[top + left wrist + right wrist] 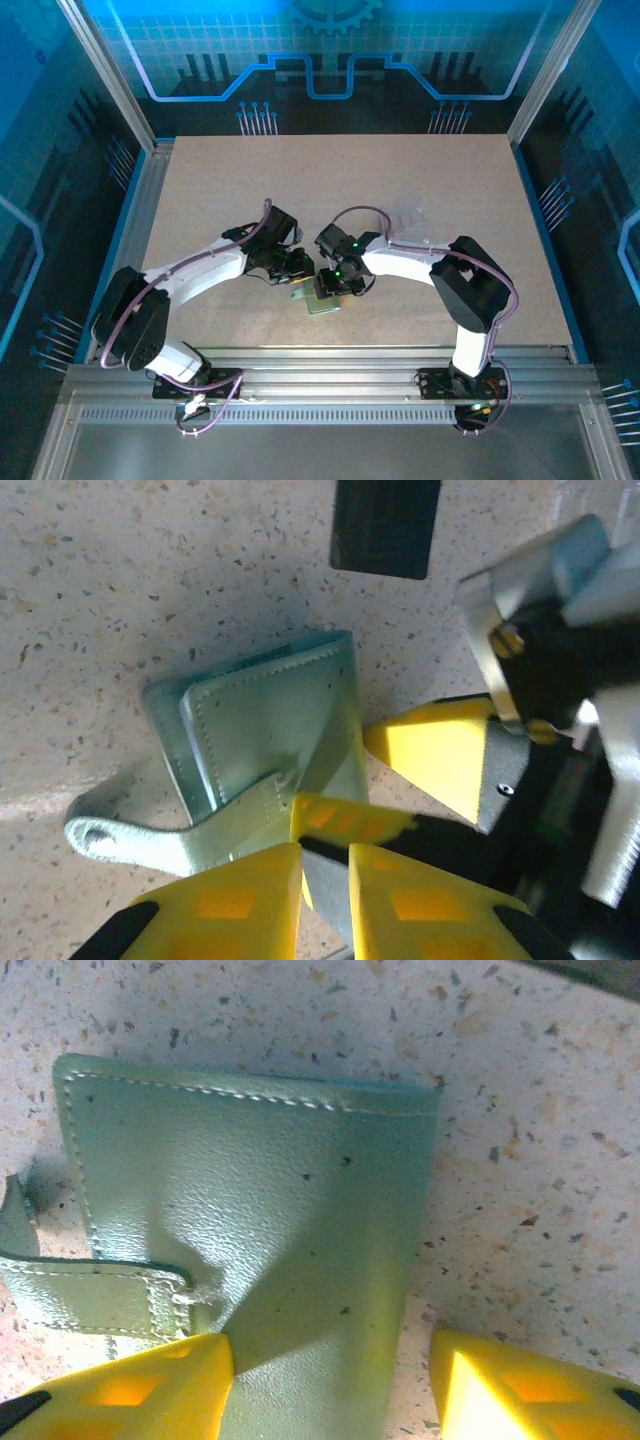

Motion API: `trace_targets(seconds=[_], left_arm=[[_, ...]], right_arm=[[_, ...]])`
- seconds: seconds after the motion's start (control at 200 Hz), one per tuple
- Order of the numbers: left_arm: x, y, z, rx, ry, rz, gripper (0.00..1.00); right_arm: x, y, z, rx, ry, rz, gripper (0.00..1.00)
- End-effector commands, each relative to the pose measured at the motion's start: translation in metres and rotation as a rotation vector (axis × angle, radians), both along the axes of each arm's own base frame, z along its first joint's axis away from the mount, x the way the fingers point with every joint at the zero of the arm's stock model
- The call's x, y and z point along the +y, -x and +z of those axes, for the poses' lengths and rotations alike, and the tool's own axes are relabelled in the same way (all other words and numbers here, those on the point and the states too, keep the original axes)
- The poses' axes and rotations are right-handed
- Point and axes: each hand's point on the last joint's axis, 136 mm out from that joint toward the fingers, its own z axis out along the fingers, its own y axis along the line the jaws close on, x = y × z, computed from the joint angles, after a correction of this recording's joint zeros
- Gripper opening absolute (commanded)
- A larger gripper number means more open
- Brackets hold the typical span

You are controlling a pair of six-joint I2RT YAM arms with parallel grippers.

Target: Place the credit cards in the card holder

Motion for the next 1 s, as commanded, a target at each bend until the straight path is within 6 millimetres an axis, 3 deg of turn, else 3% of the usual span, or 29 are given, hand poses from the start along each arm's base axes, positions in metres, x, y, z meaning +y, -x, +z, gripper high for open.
trace_targets(seconds=[0.0, 0.415, 0.59, 0.725, 0.996], left_arm=[[-0.011, -0.002, -0.012, 0.007, 0.029, -0.04, 0.21], [0.013, 0.019, -0.082, 0.126, -0.059, 0.003, 0.18], [0.027, 0.034, -0.096, 0.155, -0.057, 0.033, 0.17], [0.026, 0.036, -0.09, 0.148, 0.024, 0.054, 0.17], [0.019, 0.026, -0.047, 0.036, 0.138, 0.045, 0.19]], right_arm=[[-0.009, 0.008, -0.021, 0.023, 0.087, 0.004, 0.58], [0.003, 0.008, -0.009, 0.064, -0.034, 0.037, 0.6], [0.004, 0.005, -0.008, 0.075, -0.055, 0.04, 0.6], [0.003, 0.005, -0.012, 0.088, -0.044, 0.043, 0.6], [0.003, 0.008, -0.021, 0.113, -0.03, 0.045, 0.59]])
